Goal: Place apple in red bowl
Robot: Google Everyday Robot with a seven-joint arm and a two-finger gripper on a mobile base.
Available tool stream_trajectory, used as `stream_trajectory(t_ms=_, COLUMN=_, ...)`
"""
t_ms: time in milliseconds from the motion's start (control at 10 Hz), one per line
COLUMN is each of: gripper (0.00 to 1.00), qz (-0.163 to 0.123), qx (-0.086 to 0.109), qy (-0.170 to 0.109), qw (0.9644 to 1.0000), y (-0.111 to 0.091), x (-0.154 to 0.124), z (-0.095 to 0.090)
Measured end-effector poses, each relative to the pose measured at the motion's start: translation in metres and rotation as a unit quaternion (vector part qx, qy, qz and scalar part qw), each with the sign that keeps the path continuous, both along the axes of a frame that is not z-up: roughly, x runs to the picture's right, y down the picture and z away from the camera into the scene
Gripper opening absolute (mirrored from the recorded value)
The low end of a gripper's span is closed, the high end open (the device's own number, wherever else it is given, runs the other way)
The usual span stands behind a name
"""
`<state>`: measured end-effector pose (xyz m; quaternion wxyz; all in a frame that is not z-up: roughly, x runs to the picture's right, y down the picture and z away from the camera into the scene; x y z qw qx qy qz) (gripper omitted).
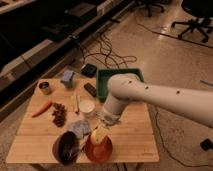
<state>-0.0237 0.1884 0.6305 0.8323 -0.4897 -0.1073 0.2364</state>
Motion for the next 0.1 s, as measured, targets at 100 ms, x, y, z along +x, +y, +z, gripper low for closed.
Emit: stream_trajectory(t_ms=100, gripper=0.8, qz=0.016, qx=-0.001, qy=-0.01, qw=0.9998, y=0.0012, x=-0.002, z=-0.0003)
